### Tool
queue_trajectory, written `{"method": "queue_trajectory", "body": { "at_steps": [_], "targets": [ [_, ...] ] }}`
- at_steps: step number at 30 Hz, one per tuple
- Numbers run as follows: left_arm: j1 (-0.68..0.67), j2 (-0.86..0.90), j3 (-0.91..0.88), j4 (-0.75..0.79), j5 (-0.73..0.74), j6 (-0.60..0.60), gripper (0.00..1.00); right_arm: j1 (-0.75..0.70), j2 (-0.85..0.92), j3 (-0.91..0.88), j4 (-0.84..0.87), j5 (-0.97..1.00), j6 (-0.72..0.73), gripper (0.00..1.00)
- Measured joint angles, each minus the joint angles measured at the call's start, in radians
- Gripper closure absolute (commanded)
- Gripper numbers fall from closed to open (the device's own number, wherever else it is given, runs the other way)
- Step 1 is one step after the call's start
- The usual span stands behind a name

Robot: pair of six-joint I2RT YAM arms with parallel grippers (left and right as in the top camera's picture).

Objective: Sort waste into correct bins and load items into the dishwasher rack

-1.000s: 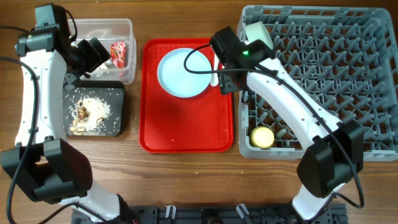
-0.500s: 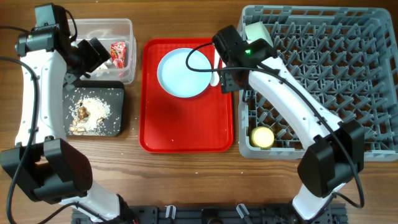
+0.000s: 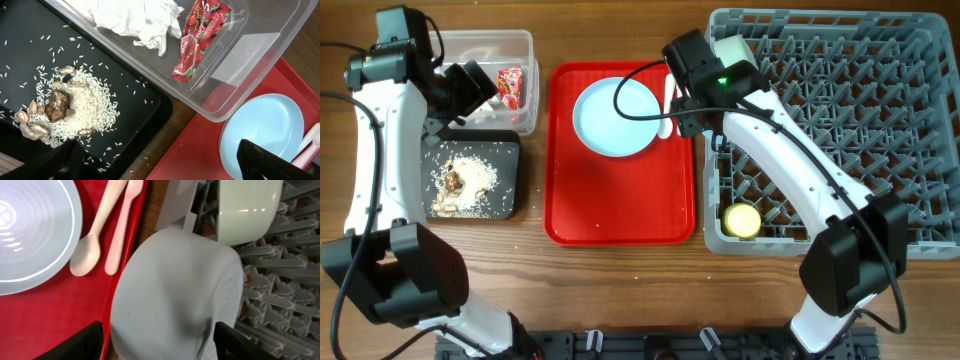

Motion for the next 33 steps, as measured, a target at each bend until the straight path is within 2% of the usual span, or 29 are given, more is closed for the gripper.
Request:
{"method": "queue_trajectory", "body": {
  "at_steps": [13, 25, 27, 33],
  "targets": [
    [0.0, 0.0, 0.0, 0.0, 0.0, 0.0, 0.0, 0.002, 0.0, 0.005, -0.059, 0.101, -0.027, 0.29],
    [0.0, 0.0, 0.0, 0.0, 0.0, 0.0, 0.0, -0.088, 0.0, 0.005, -0.092, 0.173, 0.014, 0.3],
    [0.0, 0.0, 0.0, 0.0, 0.0, 0.0, 0.0, -0.088, 0.0, 0.005, -0.091, 0.172, 0.018, 0.34],
    [0.0, 0.0, 0.0, 0.0, 0.0, 0.0, 0.0, -0.088, 0.0, 0.005, -0.068, 0.172, 0.046, 0.71]
  ]
}}
